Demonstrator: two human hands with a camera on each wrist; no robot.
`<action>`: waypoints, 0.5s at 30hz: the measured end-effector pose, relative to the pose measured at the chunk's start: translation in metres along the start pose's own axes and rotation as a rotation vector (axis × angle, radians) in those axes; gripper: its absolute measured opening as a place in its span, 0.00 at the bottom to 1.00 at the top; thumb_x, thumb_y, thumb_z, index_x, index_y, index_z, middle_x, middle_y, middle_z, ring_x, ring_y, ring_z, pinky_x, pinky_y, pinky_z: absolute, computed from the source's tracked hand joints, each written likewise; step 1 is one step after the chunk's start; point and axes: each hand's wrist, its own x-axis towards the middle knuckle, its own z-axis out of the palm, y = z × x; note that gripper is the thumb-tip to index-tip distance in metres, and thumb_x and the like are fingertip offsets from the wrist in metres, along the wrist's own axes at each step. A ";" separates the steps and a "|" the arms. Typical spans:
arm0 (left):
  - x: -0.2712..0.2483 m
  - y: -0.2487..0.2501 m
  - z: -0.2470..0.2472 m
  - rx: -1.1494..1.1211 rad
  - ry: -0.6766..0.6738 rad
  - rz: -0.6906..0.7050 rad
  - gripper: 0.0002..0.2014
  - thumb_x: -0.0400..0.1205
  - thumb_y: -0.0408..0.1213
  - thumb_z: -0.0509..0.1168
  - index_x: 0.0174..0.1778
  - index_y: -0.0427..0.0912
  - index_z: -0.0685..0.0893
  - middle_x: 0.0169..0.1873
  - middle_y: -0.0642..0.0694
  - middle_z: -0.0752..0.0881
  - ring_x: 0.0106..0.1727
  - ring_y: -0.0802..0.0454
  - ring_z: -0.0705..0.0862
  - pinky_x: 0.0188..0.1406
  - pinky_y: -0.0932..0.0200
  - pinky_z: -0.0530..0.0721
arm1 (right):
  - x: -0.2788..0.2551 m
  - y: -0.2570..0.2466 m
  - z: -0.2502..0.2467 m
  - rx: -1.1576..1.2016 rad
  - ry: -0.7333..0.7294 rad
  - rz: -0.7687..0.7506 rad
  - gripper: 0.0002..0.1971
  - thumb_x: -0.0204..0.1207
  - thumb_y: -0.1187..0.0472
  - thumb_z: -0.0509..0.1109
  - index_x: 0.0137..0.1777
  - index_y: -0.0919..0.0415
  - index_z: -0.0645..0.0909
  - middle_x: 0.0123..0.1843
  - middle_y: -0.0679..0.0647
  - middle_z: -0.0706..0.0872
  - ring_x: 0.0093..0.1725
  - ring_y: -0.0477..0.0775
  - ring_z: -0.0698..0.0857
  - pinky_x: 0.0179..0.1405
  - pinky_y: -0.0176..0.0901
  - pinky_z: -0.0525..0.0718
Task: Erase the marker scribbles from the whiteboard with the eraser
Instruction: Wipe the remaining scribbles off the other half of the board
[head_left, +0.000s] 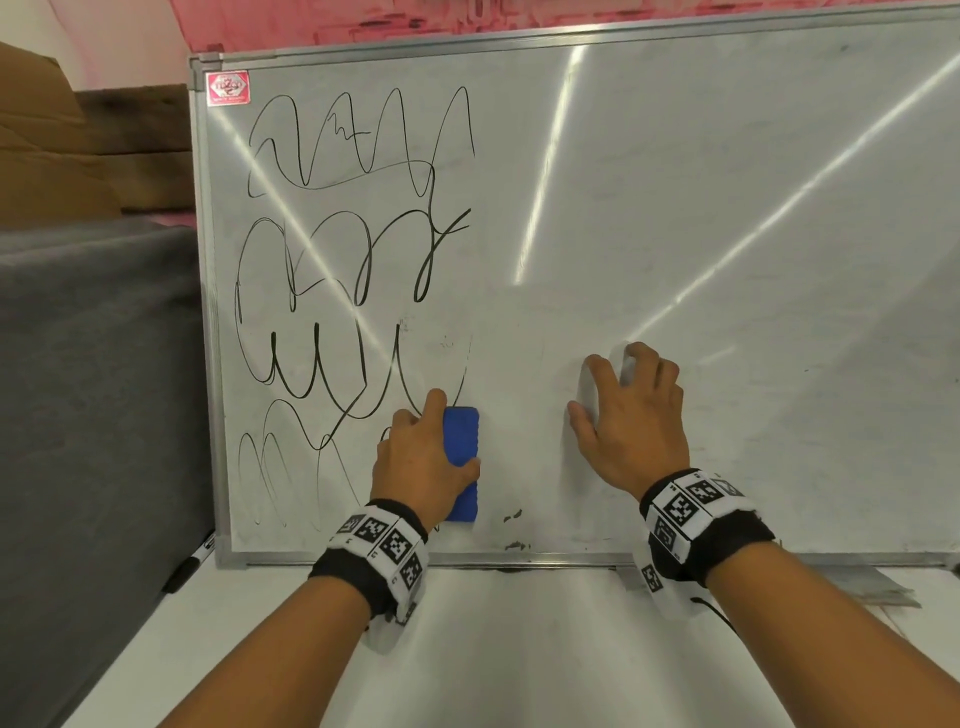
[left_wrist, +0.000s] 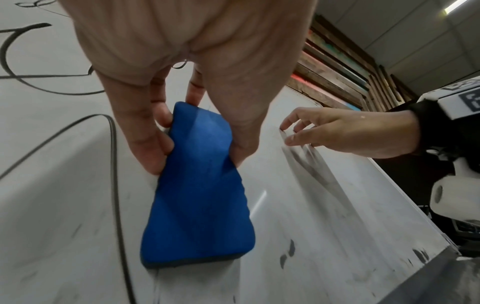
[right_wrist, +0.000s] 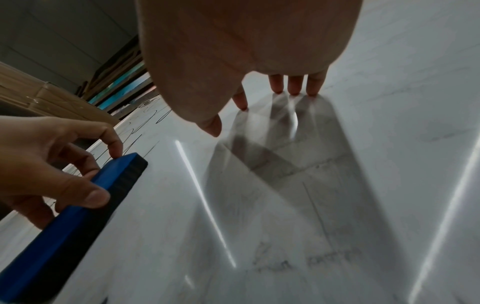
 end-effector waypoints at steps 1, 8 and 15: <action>0.001 0.000 -0.001 0.001 -0.005 -0.003 0.33 0.71 0.55 0.76 0.66 0.52 0.66 0.46 0.46 0.75 0.45 0.43 0.79 0.43 0.46 0.86 | 0.000 0.000 0.000 -0.001 0.000 -0.001 0.26 0.77 0.44 0.69 0.72 0.53 0.72 0.75 0.66 0.66 0.69 0.70 0.67 0.62 0.64 0.75; 0.031 0.011 -0.024 -0.025 0.086 0.019 0.33 0.71 0.54 0.77 0.66 0.50 0.68 0.48 0.44 0.76 0.46 0.43 0.80 0.43 0.48 0.85 | 0.000 0.002 -0.002 -0.020 -0.010 -0.014 0.27 0.77 0.43 0.68 0.73 0.53 0.72 0.75 0.66 0.65 0.69 0.70 0.67 0.62 0.64 0.76; 0.008 0.009 -0.008 0.000 0.012 0.005 0.34 0.73 0.55 0.75 0.70 0.51 0.67 0.50 0.45 0.76 0.48 0.43 0.80 0.44 0.48 0.85 | -0.002 0.001 -0.001 -0.016 -0.009 -0.008 0.27 0.77 0.42 0.67 0.73 0.52 0.72 0.75 0.65 0.65 0.69 0.69 0.67 0.62 0.64 0.76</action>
